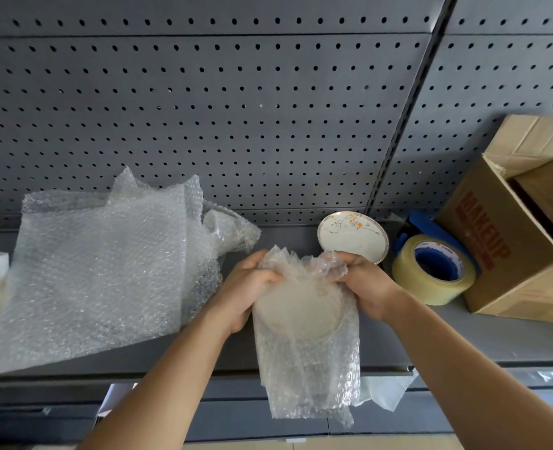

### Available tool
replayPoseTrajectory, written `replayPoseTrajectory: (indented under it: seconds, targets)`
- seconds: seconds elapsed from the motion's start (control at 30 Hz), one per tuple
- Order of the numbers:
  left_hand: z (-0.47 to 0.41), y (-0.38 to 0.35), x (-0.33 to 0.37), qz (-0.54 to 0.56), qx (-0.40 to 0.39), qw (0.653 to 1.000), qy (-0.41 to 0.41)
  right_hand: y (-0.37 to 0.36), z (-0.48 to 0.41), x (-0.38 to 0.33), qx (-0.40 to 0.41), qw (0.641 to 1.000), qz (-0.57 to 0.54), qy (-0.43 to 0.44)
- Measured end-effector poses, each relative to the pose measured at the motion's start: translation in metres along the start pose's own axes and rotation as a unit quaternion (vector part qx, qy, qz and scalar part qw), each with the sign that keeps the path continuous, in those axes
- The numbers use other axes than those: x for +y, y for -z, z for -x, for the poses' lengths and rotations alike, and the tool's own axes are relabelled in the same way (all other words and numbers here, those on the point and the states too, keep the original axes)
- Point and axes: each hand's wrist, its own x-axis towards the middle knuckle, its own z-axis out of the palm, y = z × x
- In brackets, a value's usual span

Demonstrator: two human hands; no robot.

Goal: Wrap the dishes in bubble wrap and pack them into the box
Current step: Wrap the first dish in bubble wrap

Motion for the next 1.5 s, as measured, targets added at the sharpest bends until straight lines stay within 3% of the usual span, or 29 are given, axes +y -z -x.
replayPoseTrajectory:
  seconds: [0.1, 0.3, 0.5, 0.63, 0.8, 0.93, 1.03, 1.13, 1.2, 1.37, 1.5]
  targets:
    - [-0.003, 0.003, 0.0, -0.026, -0.025, 0.999, 0.004, -0.002, -0.003, 0.001, 0.009, 0.998, 0.054, 0.012]
    - [-0.005, 0.008, 0.008, 0.043, -0.13, 0.987, 0.082, -0.001, -0.007, -0.002, 0.016, 0.991, 0.132, 0.025]
    - [-0.012, 0.0, 0.003, -0.028, -0.035, 0.996, 0.081, -0.005, -0.007, -0.013, -0.013, 0.972, 0.232, 0.035]
    - [-0.01, 0.002, 0.001, -0.016, -0.086, 0.993, 0.082, -0.007, -0.01, -0.02, -0.033, 0.964, 0.263, 0.03]
    - [-0.009, -0.003, -0.004, -0.039, -0.023, 0.999, -0.007, -0.016, -0.012, -0.026, -0.008, 0.962, 0.267, 0.052]
    - [-0.007, -0.002, -0.008, -0.011, 0.051, 0.998, -0.034, -0.009, -0.007, -0.024, 0.02, 0.973, 0.215, 0.081]
    - [-0.006, 0.002, -0.013, 0.026, 0.107, 0.993, -0.046, 0.005, 0.01, -0.016, 0.045, 0.994, 0.102, 0.015]
    - [-0.004, 0.002, -0.018, 0.057, 0.152, 0.985, -0.058, 0.017, 0.042, -0.013, 0.022, 0.998, 0.025, -0.054]
    - [-0.001, 0.0, -0.021, 0.07, 0.183, 0.978, -0.067, 0.017, 0.06, -0.009, 0.002, 0.997, -0.031, -0.07]
    - [0.006, -0.009, -0.027, 0.104, 0.223, 0.967, -0.069, -0.001, 0.081, 0.005, 0.11, 0.982, -0.14, -0.067]
    - [0.011, -0.018, -0.03, 0.139, 0.228, 0.96, -0.078, -0.019, 0.096, 0.003, 0.143, 0.965, -0.203, -0.083]
